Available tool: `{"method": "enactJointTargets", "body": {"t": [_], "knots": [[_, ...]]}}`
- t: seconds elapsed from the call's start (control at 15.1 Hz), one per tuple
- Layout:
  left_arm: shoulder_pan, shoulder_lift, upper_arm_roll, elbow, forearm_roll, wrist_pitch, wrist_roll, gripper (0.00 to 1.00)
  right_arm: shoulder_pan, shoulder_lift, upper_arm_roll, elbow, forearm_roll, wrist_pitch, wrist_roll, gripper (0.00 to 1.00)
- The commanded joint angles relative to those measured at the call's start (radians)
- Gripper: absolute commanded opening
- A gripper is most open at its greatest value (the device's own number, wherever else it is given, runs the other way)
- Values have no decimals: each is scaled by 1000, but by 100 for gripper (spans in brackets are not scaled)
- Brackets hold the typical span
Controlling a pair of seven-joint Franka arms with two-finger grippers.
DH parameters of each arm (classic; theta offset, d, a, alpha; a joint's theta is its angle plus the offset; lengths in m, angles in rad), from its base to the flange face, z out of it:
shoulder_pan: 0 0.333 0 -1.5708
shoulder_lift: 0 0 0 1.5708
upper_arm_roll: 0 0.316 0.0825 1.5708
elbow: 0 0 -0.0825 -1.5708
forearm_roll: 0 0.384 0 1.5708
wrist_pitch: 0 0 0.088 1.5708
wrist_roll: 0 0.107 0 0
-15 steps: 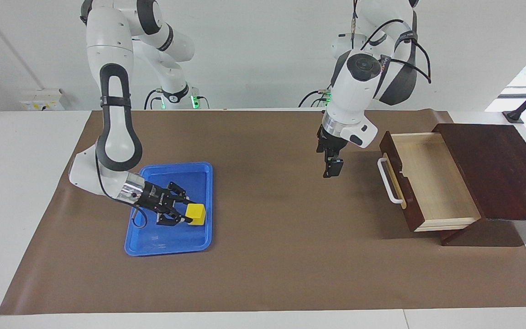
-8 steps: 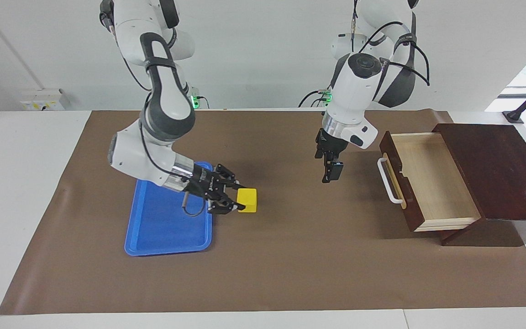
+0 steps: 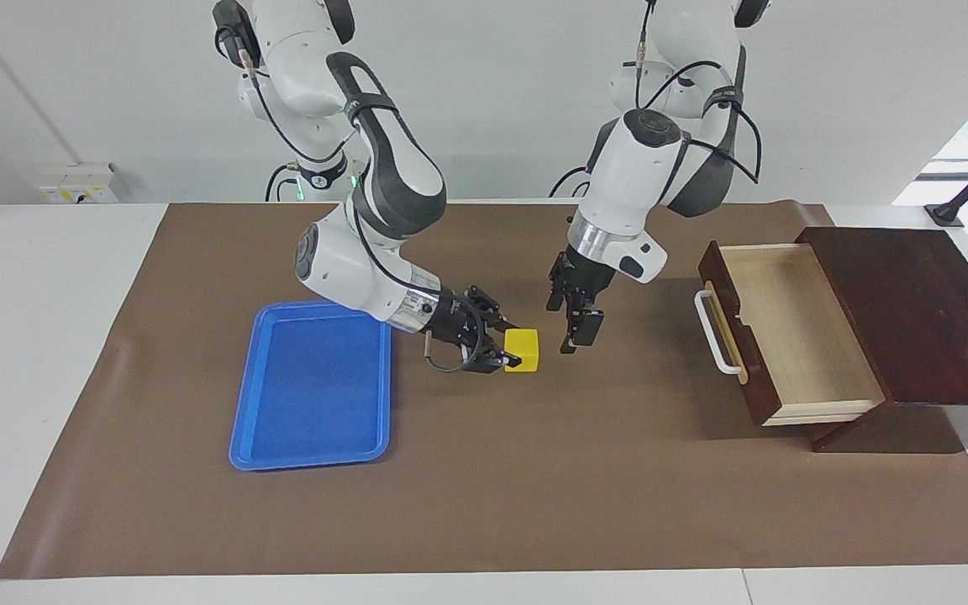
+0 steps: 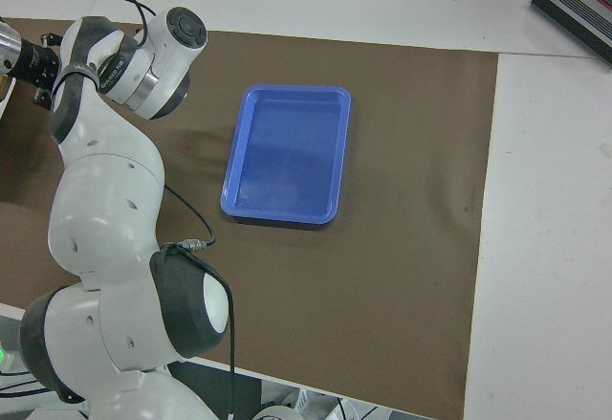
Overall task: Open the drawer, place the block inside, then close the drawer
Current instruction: 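Lift the cube with the right gripper toward the left gripper, then grasp the cube with the left gripper and open the right gripper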
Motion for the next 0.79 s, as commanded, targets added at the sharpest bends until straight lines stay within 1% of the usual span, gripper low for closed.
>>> {"method": "enactJointTargets", "body": {"t": [0.0, 0.13, 0.2, 0.26, 0.33, 0.6, 0.66, 0.73], "knots": [[-22, 30, 13, -1, -20, 72, -9, 100, 13, -3, 1, -2, -16, 9, 28, 0], [-39, 51, 13, 0, -20, 92, -10, 100, 13, -3, 1, -1, -14, 8, 37, 0], [-45, 71, 14, 6, -20, 130, -12, 100, 13, -3, 1, -1, -14, 8, 37, 0], [-48, 109, 15, 37, -19, 144, -12, 100, 13, -3, 1, -1, -11, 8, 37, 0], [-51, 123, 15, 49, -19, 141, -12, 100, 13, -3, 1, -1, -10, 8, 38, 0], [-54, 125, 15, 45, -19, 120, -12, 100, 13, -3, 1, -1, -10, 8, 38, 0], [-54, 125, 15, 45, -19, 121, -12, 88, 13, -3, 1, -1, -10, 8, 38, 0], [-54, 125, 15, 48, -19, 121, -12, 71, 13, -3, 1, -1, -10, 8, 38, 0]]}}
